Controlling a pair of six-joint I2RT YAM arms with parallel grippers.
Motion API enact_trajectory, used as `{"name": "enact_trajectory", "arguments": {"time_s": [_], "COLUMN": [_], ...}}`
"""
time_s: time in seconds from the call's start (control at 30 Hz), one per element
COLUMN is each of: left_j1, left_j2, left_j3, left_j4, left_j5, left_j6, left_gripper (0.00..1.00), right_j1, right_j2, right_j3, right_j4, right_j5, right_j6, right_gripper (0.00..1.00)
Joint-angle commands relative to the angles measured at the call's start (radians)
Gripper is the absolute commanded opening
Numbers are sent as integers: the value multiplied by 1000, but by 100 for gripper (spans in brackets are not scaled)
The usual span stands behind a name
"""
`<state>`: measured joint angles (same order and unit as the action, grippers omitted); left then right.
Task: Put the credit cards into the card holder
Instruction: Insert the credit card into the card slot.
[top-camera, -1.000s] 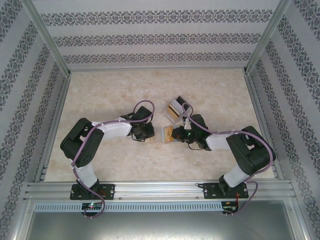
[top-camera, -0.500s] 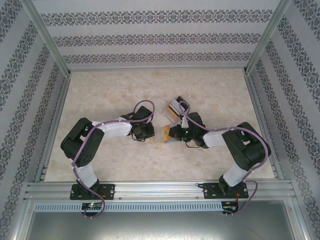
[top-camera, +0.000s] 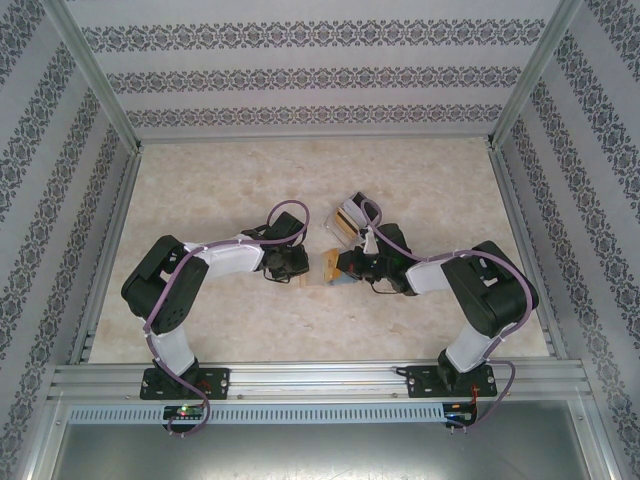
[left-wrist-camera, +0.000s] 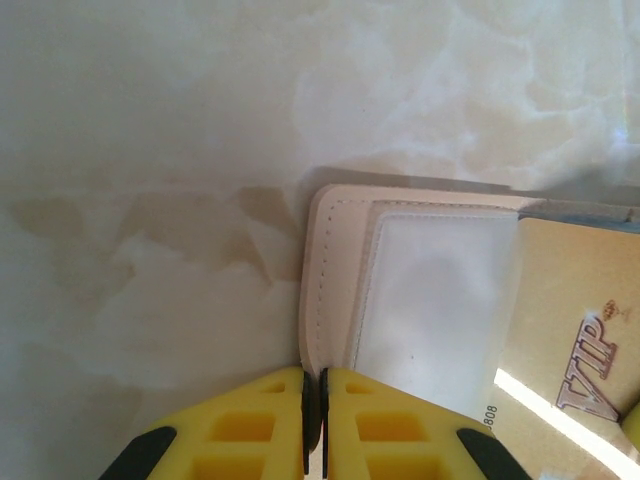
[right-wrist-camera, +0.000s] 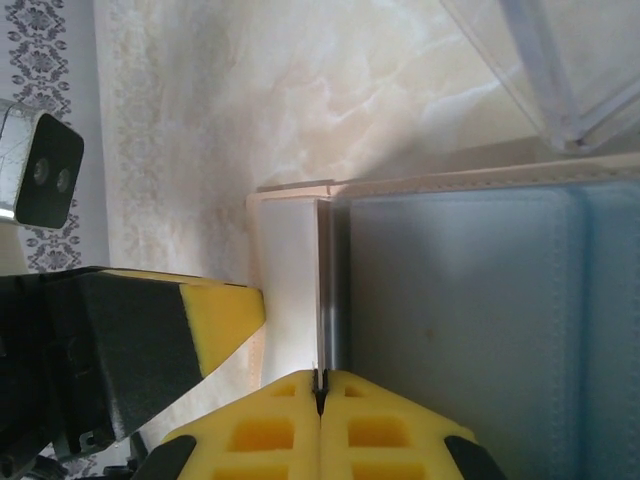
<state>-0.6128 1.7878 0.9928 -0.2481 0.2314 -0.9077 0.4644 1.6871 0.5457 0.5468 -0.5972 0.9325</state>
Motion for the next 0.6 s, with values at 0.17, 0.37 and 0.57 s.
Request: {"name": "enact_trajectory", "arguments": {"time_s": [0.17,0.37,0.57], "left_j1": [-2,-2,-2], "left_j2": [45,51,44], "left_j3": [5,7,4], "left_j4": [-27,-23,-26], "left_j5": [15,22,18], "left_j6": [17,18,18], "left_gripper": [12,12,12], "right_j1": [-24,-11,24], "right_j2": [-69,-7,54], "right_j3": [-36,-16,17], "right_j4": [37,26,54], "right_j5": [-61,-47,-39], "right_j6": [25,22,40], "right_gripper": [0,0,0]}}
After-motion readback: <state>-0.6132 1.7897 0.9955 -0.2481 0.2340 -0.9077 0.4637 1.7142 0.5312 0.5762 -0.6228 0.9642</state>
